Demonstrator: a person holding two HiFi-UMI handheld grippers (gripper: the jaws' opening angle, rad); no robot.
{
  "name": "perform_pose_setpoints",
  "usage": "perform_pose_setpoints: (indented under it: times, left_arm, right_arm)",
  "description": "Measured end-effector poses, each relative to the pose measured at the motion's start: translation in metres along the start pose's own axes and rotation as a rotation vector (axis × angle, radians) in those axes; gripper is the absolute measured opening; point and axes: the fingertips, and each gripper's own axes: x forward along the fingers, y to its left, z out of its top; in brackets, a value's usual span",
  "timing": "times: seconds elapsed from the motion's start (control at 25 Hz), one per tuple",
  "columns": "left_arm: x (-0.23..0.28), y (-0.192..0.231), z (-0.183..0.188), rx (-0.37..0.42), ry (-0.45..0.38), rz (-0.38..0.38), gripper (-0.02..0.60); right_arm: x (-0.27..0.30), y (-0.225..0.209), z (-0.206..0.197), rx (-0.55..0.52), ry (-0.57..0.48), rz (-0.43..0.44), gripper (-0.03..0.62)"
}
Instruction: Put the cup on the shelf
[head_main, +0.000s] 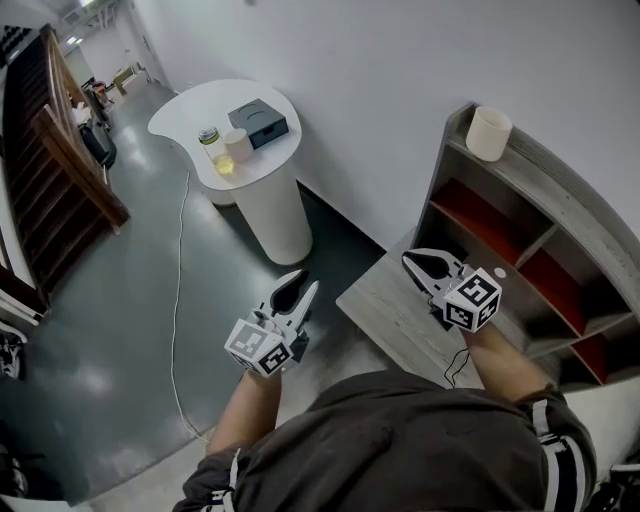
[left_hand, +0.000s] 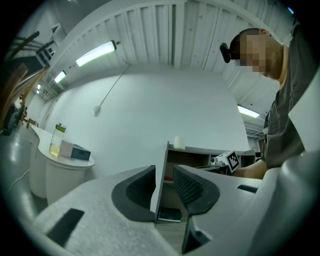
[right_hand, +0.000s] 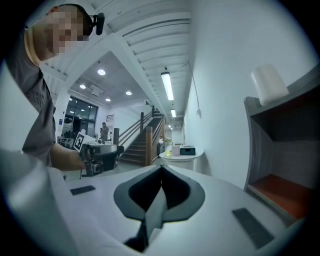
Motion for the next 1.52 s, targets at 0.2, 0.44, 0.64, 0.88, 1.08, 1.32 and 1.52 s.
perform_pose_setpoints:
  times: [0.2, 0.44, 0.64, 0.88, 1.08, 1.32, 1.52]
  left_arm:
    - [-0.016, 0.004, -0.031, -0.026, 0.047, 0.050, 0.023]
    - [-0.020, -0.002, -0.052, -0.041, 0.085, 0.060, 0.006]
    - [-0.016, -0.004, -0.060, -0.054, 0.107, 0.052, 0.006]
    - [-0.013, -0.004, -0.057, -0.045, 0.101, 0.053, 0.006]
    - [-0.012, -0.004, -0.055, -0.044, 0.101, 0.052, 0.006]
    - [-0.011, -0.004, -0.054, -0.048, 0.098, 0.053, 0.006]
    - [-0.010, -0.005, -0.054, -0.048, 0.096, 0.050, 0.006]
  right_arm:
    - [0.001, 0.006, -0.027, 0.009, 0.032, -0.002, -0.008]
    - [-0.003, 0.010, -0.052, 0.037, 0.058, -0.006, -0.008]
    - [-0.008, 0.005, -0.059, 0.056, 0.058, -0.021, -0.009]
    - [-0.009, 0.002, -0.053, 0.049, 0.040, -0.026, -0.009]
    - [-0.009, 0.000, -0.050, 0.052, 0.033, -0.027, -0.009]
    - [-0.010, -0.002, -0.047, 0.054, 0.026, -0.031, -0.009]
    - [-0.010, -0.004, -0.045, 0.057, 0.020, -0.035, -0.009]
